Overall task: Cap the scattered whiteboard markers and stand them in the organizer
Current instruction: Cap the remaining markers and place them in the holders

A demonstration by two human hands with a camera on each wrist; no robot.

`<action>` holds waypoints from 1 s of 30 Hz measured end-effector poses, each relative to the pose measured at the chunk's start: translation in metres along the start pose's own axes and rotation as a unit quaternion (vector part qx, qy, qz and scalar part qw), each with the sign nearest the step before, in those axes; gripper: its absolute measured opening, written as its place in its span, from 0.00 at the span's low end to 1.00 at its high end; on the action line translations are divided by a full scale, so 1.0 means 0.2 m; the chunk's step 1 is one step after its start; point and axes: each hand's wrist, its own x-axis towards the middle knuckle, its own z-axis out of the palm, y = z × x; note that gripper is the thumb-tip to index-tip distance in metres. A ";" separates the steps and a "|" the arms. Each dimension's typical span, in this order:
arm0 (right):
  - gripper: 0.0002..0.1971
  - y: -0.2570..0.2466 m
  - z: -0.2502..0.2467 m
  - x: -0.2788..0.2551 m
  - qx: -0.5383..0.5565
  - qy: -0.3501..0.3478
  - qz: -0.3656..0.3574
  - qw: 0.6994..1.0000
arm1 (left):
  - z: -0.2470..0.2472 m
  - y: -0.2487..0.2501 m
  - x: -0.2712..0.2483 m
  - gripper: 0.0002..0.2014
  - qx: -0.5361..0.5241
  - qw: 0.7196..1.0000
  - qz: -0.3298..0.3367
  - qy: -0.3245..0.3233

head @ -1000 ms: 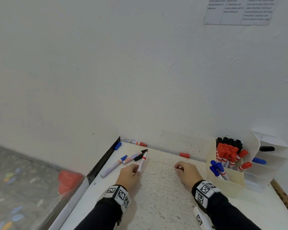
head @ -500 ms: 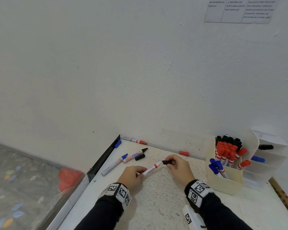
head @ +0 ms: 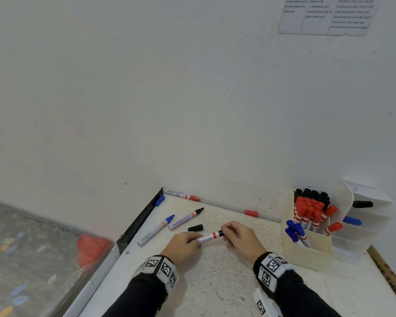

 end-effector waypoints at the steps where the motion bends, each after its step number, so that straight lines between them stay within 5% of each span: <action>1: 0.11 0.00 0.01 0.00 -0.025 -0.006 0.006 1.000 | 0.00 0.00 0.00 0.14 -0.001 1.000 0.007 -0.007; 5: 0.22 -0.03 0.05 -0.01 -0.123 -0.025 0.019 0.992 | 0.02 0.01 0.00 0.13 0.027 0.999 0.018 -0.029; 10: 0.19 -0.04 0.05 0.01 -0.094 -0.036 -0.036 0.994 | 0.01 0.04 -0.03 0.16 -0.122 0.988 -0.026 -0.087; 14: 0.15 -0.05 0.00 0.01 -0.123 -0.067 -0.078 0.987 | 0.00 0.04 -0.03 0.14 -0.151 0.986 -0.009 -0.065; 18: 0.15 -0.06 -0.08 0.00 -0.155 -0.050 -0.075 0.984 | 0.03 0.03 -0.01 0.10 0.020 0.999 0.024 -0.033; 21: 0.15 -0.07 -0.16 -0.03 -0.138 0.020 -0.063 0.988 | 0.08 0.03 -0.02 0.15 0.193 0.980 0.033 -0.039; 30: 0.07 -0.12 -0.42 -0.16 -0.032 0.202 -0.100 0.974 | 0.13 0.08 -0.02 0.17 0.261 0.956 -0.017 0.136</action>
